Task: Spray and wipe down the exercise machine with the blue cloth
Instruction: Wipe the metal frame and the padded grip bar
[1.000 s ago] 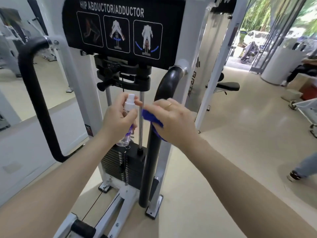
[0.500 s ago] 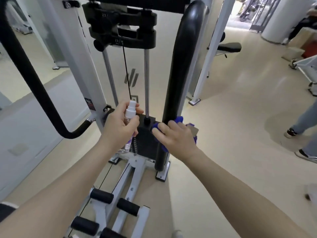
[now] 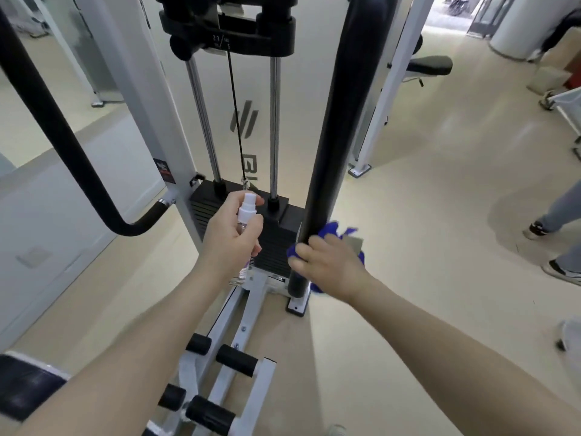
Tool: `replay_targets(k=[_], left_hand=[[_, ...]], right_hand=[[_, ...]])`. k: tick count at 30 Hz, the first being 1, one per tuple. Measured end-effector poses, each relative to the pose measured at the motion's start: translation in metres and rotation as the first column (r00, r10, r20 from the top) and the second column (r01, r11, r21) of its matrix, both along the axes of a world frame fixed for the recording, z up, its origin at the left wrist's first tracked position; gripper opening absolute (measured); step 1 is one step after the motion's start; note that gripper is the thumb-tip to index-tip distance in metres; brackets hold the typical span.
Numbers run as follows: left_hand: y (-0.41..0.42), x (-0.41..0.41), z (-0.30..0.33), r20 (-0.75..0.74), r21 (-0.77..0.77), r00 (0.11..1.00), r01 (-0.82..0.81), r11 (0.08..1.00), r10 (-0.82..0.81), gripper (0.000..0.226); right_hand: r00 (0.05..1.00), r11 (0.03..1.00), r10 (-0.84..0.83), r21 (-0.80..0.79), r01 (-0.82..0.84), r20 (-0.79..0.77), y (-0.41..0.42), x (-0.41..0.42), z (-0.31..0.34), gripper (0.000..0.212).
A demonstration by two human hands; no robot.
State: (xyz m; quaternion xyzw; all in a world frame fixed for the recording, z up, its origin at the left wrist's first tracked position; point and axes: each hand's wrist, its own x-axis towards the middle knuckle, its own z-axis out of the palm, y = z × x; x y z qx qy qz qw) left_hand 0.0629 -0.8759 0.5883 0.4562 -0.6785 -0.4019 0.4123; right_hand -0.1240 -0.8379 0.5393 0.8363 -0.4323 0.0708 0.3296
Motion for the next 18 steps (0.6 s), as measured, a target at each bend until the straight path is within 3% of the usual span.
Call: replay_targets(k=[2,4,6,8,15,18], left_hand=[[0.004,-0.005,-0.005,-0.009,-0.008,1.0,0.002,1.0,-0.002,0.015],[0.008,-0.012,-0.013,-0.014,-0.009,1.0,-0.015,1.0,0.015,0.012],[0.009,-0.019,-0.022,-0.035,0.014,0.999,-0.038,0.999,0.039,0.012],[0.011,-0.028,-0.029,-0.087,0.036,0.994,-0.056,0.998,0.059,0.012],[0.018,-0.051,-0.061,-0.113,0.055,0.973,-0.194,0.98,0.199,0.011],[0.027,-0.048,-0.07,-0.104,0.072,0.97,-0.215,0.974,0.221,0.014]], right_hand=[[1.0,1.0,0.025,0.01,-0.025,0.006,0.002,-0.005,0.007,0.031],[0.988,0.976,0.081,-0.213,-0.053,0.128,-0.016,-0.008,0.049,0.016],[0.962,0.909,0.131,-0.415,-0.02,0.241,-0.035,-0.01,0.089,0.016],[0.942,0.882,0.176,-0.471,-0.021,0.287,-0.037,-0.01,0.088,0.017],[0.966,0.979,0.118,-0.189,-0.074,0.232,-0.027,-0.016,0.014,0.021],[0.983,0.989,0.149,-0.033,-0.147,0.103,-0.009,-0.019,-0.003,0.029]])
